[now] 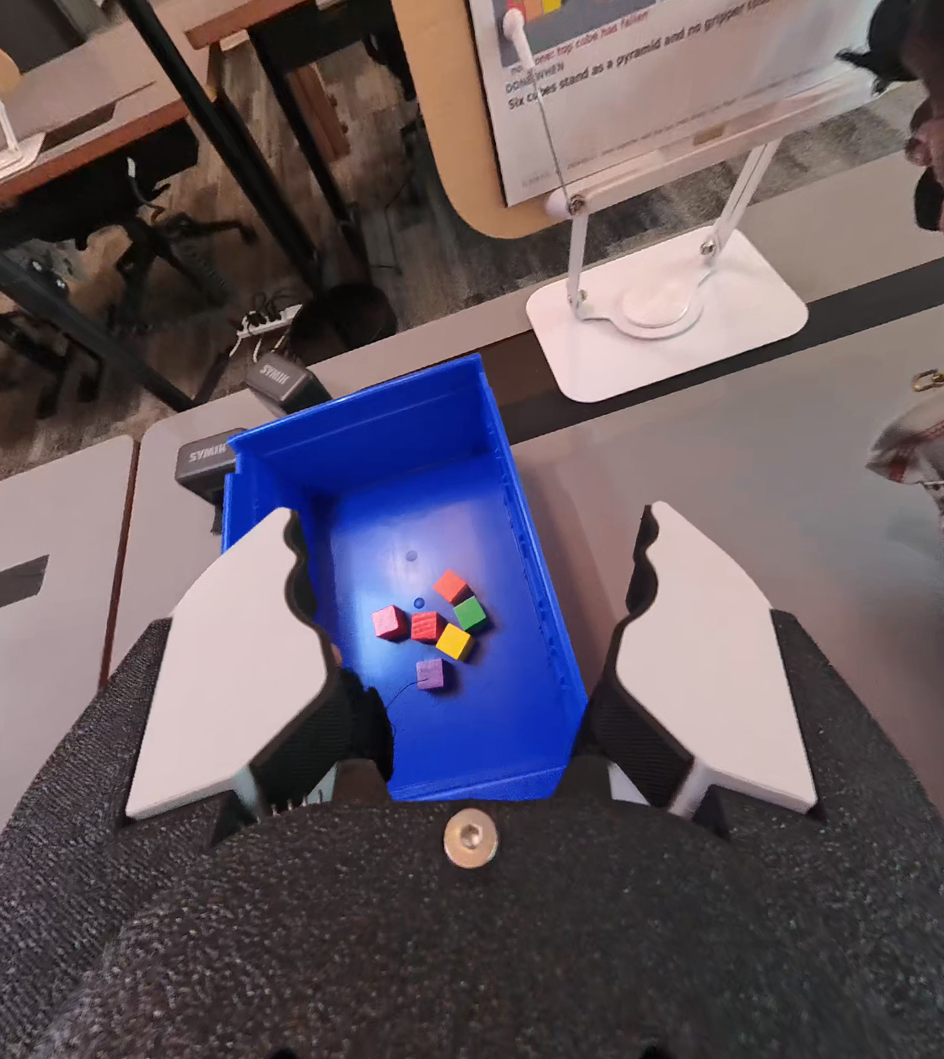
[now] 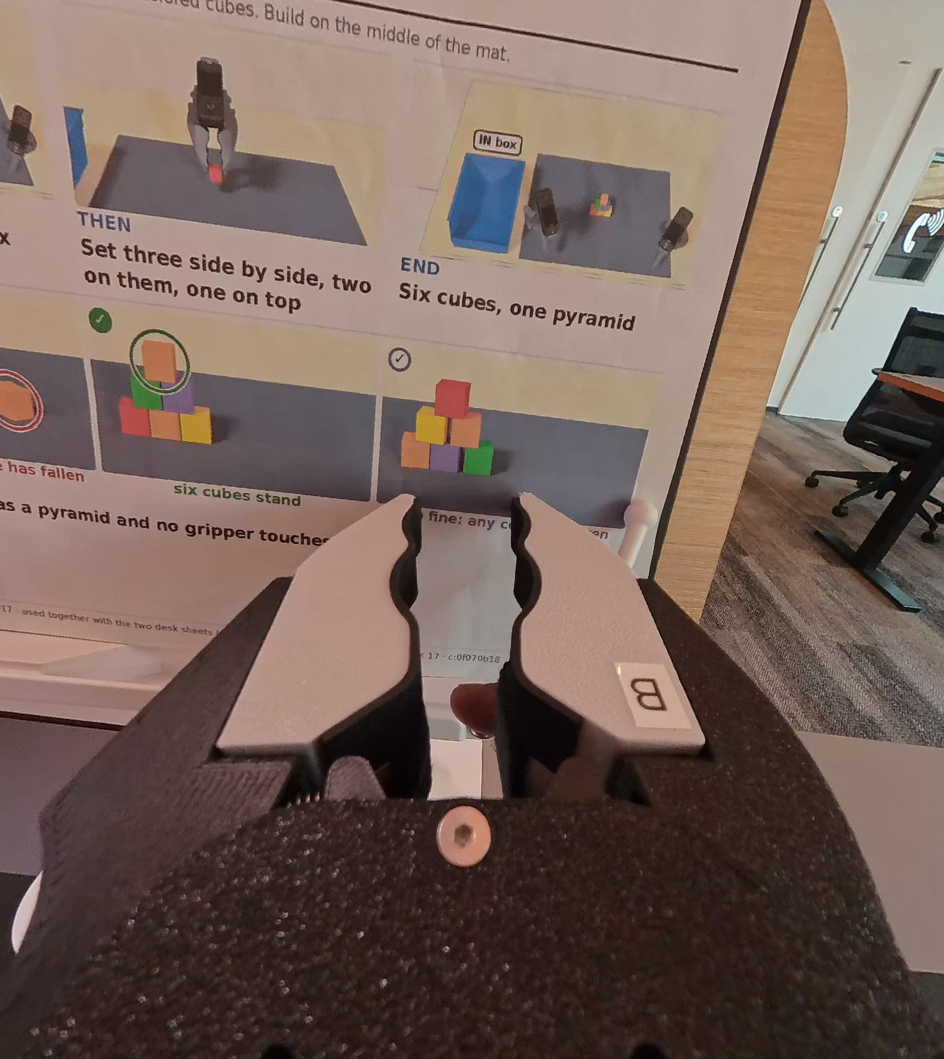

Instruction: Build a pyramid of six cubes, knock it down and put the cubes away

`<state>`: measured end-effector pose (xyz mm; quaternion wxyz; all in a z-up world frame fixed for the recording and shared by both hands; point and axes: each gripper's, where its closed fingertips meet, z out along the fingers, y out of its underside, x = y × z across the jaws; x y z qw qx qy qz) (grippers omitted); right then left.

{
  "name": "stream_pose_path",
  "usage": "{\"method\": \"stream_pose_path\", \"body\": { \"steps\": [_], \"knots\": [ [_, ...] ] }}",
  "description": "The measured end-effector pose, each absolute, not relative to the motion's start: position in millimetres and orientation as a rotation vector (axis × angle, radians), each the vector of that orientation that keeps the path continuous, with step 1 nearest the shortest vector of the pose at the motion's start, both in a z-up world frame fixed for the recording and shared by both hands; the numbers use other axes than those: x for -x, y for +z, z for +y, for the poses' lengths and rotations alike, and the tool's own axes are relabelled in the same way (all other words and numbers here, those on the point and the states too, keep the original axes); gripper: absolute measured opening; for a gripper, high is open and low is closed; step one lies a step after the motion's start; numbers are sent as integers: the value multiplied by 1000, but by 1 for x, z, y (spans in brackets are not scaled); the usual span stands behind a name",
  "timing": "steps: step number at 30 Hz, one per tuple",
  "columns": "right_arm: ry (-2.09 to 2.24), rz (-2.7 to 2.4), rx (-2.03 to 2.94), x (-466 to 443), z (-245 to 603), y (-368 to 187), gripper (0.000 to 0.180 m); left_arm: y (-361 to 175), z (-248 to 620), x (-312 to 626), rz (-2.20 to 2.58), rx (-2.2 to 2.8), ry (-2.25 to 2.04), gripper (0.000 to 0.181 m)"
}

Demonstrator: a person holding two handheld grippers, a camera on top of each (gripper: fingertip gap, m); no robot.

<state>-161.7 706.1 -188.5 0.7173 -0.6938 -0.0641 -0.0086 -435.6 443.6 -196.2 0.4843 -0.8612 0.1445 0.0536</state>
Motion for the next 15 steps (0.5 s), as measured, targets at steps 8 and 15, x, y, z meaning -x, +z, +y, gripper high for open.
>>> {"method": "stream_pose_path", "body": {
  "steps": [8,15],
  "knots": [
    [-18,-143,1537,162,706,-189,30,-263,447,483,275,2418,249,84],
    [-19,-143,1540,161,707,-190,30,-274,452,468,356,2437,117,0]
  ]
}}
